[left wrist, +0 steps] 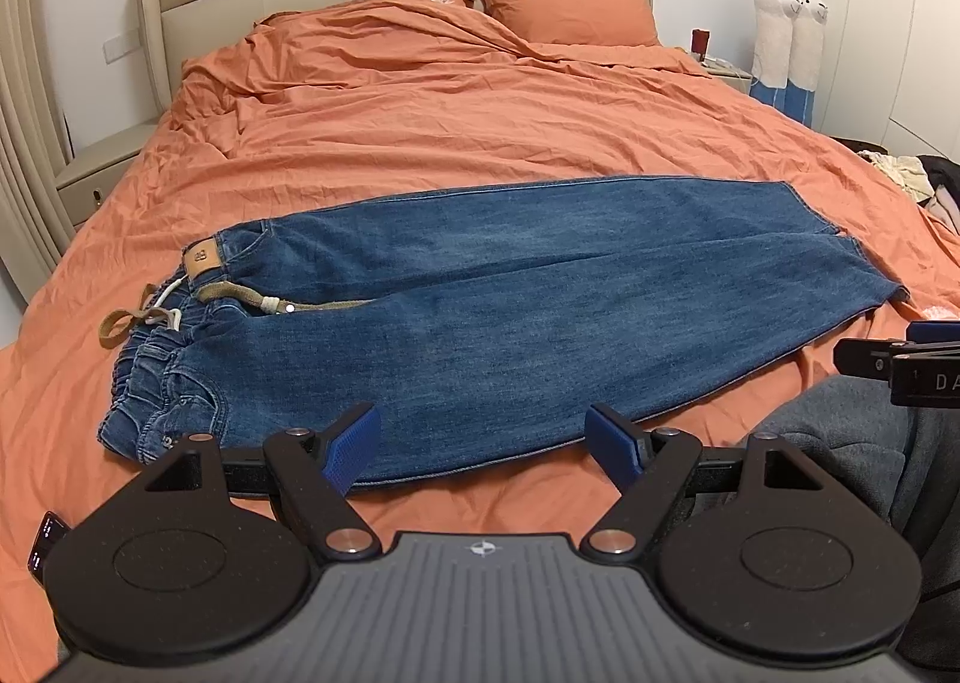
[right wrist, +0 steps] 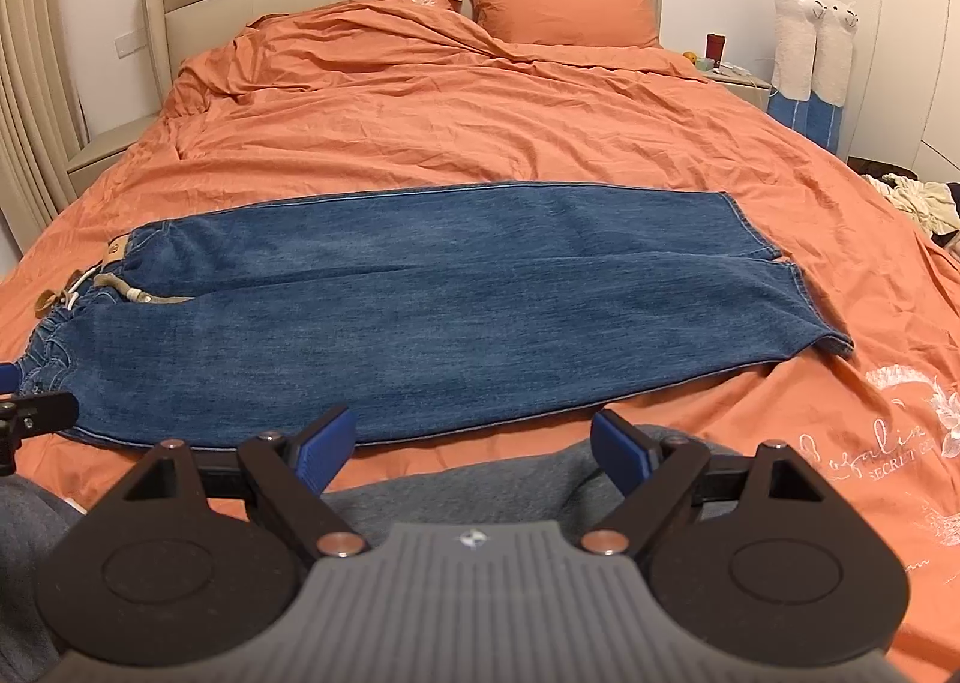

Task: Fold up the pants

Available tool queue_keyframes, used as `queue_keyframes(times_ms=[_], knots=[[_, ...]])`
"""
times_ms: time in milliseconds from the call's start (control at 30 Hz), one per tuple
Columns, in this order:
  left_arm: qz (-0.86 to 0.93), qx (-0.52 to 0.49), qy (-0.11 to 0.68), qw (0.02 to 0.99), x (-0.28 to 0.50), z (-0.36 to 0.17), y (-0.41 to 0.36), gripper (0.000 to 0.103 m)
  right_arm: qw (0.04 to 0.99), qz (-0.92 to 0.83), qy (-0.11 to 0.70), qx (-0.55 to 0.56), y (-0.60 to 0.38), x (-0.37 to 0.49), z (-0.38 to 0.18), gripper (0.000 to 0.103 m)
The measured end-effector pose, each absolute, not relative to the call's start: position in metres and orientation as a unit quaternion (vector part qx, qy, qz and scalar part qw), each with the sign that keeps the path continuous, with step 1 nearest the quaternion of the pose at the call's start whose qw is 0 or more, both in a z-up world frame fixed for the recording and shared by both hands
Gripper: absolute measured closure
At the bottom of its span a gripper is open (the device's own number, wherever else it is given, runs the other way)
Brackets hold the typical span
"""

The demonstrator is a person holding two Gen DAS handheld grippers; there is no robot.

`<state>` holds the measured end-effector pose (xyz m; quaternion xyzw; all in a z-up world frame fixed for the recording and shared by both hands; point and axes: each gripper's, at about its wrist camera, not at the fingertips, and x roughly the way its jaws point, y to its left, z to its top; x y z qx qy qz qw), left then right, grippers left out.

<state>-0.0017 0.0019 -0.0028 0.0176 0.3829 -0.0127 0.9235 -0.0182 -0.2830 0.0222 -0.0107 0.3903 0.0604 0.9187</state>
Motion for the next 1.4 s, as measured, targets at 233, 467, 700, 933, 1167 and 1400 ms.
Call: queue_keyframes(times_ms=[233,467,700,933,1167,1400], knots=[[-0.011,0.018,0.38,0.925,-0.003,-0.004,-0.002,0.012,0.919,0.072,0.388,-0.015,-0.274,-0.02,0.022,0.021],[-0.011,0.018,0.38,0.925,-0.003,-0.004,-0.002,0.012,0.918,0.079,0.387,-0.016,-0.27,-0.021,0.024,0.021],[-0.011,0.019,0.38,0.925,-0.002,-0.004,-0.002,0.012,0.918,0.08,0.387,-0.015,-0.269,-0.021,0.024,0.021],[-0.011,0.018,0.38,0.925,-0.002,-0.004,-0.002,0.012,0.918,0.082,0.387,-0.012,-0.266,-0.023,0.024,0.021],[-0.011,0.019,0.38,0.925,-0.002,-0.004,-0.002,0.012,0.918,0.083,0.388,-0.012,-0.266,-0.024,0.023,0.021],[-0.008,0.021,0.379,0.925,-0.003,-0.003,-0.005,0.012,0.918,0.085,0.388,-0.01,-0.267,-0.025,0.022,0.021]])
